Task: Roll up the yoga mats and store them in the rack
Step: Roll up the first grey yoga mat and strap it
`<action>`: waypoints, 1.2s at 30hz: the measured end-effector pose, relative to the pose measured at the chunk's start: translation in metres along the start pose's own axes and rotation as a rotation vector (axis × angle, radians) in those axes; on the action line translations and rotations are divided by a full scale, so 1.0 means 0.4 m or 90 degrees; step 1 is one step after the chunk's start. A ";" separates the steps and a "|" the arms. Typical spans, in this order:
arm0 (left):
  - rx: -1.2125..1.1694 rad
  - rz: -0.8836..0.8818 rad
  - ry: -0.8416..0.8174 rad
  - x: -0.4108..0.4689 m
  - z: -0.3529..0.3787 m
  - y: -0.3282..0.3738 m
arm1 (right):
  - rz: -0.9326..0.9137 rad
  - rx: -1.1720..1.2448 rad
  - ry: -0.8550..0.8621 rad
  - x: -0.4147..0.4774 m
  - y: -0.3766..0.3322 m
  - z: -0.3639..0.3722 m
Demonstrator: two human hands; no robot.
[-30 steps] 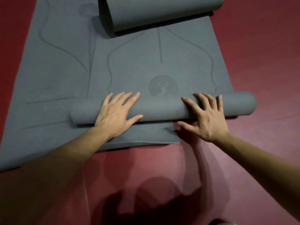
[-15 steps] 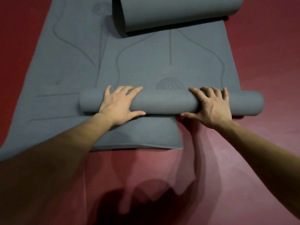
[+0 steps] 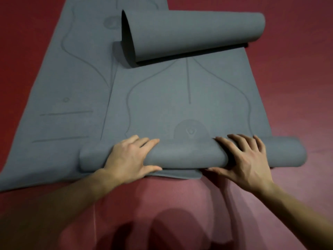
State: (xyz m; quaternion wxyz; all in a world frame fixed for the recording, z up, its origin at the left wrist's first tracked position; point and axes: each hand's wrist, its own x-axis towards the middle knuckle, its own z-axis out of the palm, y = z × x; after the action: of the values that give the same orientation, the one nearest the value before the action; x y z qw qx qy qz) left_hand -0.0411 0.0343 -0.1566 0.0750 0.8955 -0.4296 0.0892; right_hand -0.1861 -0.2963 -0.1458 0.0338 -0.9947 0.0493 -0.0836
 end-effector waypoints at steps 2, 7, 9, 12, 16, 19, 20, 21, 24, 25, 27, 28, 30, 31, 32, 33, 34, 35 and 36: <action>-0.020 -0.014 -0.013 -0.025 -0.001 0.013 | -0.006 0.008 0.028 -0.034 -0.012 -0.009; -0.045 -0.026 -0.055 -0.016 -0.003 0.006 | 0.012 0.013 0.005 -0.049 -0.019 0.016; -0.043 -0.030 -0.052 -0.017 -0.006 0.012 | 0.012 0.016 -0.015 -0.037 -0.006 0.026; -0.059 -0.029 -0.012 -0.018 -0.012 0.026 | -0.008 0.010 -0.042 0.002 0.016 0.024; -0.139 -0.083 -0.087 0.036 -0.021 0.006 | -0.001 0.036 -0.057 0.076 0.037 0.012; -0.159 -0.117 -0.187 0.101 -0.027 -0.036 | 0.026 0.081 -0.017 0.101 0.023 -0.008; -0.161 -0.115 -0.195 0.117 -0.028 -0.047 | 0.009 0.076 -0.009 0.095 0.015 -0.007; -0.160 -0.109 -0.182 0.126 -0.024 -0.054 | -0.006 0.066 -0.016 0.082 0.008 -0.002; -0.134 -0.086 -0.014 0.119 -0.013 -0.050 | -0.022 0.037 -0.065 0.069 0.005 0.023; -0.122 -0.075 0.047 0.112 -0.009 -0.043 | -0.025 0.026 -0.074 0.076 0.011 0.029; -0.102 -0.056 0.112 0.099 -0.001 -0.034 | -0.023 0.003 -0.080 0.102 0.018 0.032; -0.091 -0.053 0.115 0.095 0.005 -0.032 | -0.018 -0.004 -0.082 0.116 0.019 0.031; -0.058 -0.065 0.067 0.084 0.021 -0.032 | -0.001 -0.010 -0.100 0.147 0.021 0.030; -0.044 -0.071 0.028 0.081 0.027 -0.033 | 0.010 -0.010 -0.113 0.162 0.022 0.028; -0.033 -0.071 -0.009 0.080 0.030 -0.036 | 0.022 -0.004 -0.121 0.174 0.024 0.026; -0.020 -0.065 -0.045 0.083 0.030 -0.042 | 0.033 0.004 -0.119 0.180 0.025 0.025; -0.006 -0.058 -0.080 0.090 0.026 -0.050 | 0.039 0.010 -0.111 0.180 0.027 0.024; 0.007 -0.052 -0.109 0.100 0.021 -0.060 | 0.037 0.007 -0.100 0.175 0.027 0.026; 0.014 -0.051 -0.130 0.111 0.018 -0.071 | 0.028 -0.003 -0.091 0.168 0.027 0.029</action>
State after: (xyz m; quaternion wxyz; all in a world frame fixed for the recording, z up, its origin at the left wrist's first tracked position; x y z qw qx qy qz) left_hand 0.0091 0.0166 -0.1553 0.0241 0.9170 -0.3981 -0.0010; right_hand -0.1193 -0.3134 -0.1470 0.0364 -0.9969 0.0685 -0.0114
